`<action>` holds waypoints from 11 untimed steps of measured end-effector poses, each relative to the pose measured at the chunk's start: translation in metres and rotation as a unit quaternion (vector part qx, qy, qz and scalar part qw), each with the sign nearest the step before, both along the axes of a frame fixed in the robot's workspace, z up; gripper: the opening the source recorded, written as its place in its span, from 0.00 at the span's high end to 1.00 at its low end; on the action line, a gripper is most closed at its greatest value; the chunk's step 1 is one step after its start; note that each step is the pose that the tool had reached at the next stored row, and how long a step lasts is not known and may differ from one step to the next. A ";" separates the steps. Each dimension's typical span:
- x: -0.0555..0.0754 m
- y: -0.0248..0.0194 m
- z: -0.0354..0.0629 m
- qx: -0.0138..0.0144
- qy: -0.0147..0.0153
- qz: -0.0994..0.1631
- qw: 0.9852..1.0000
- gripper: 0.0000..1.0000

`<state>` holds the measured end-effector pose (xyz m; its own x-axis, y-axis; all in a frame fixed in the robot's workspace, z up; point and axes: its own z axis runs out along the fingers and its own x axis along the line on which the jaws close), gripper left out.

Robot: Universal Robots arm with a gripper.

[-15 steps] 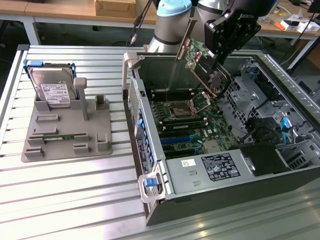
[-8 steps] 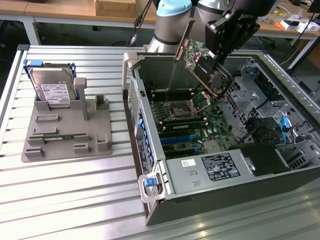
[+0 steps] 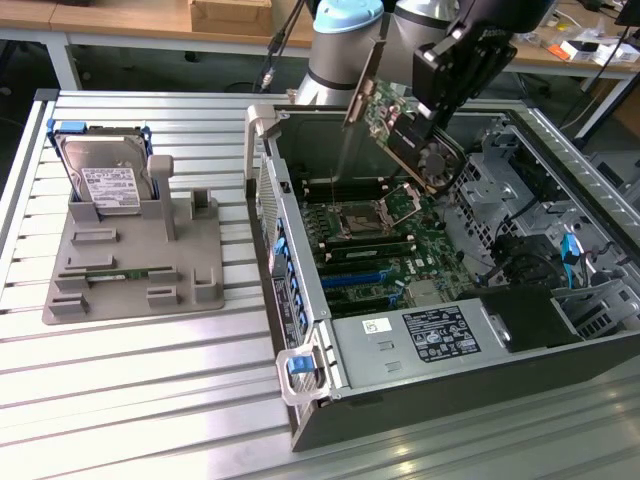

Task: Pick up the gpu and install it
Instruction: 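Insert the gpu into the slot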

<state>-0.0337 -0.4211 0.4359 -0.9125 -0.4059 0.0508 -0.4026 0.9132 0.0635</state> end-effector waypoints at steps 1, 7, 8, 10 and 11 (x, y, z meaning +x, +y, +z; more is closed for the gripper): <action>0.000 0.0000 0.0000 0.000 0.000 0.004 1.000 0.74; 0.000 0.0000 -0.0001 0.000 0.000 0.028 1.000 0.74; 0.000 0.0000 -0.0001 0.000 0.000 0.031 1.000 0.74; 0.000 0.0000 -0.0001 0.000 0.000 0.039 0.999 0.74; 0.000 0.0000 -0.0001 0.000 0.000 0.044 0.999 0.74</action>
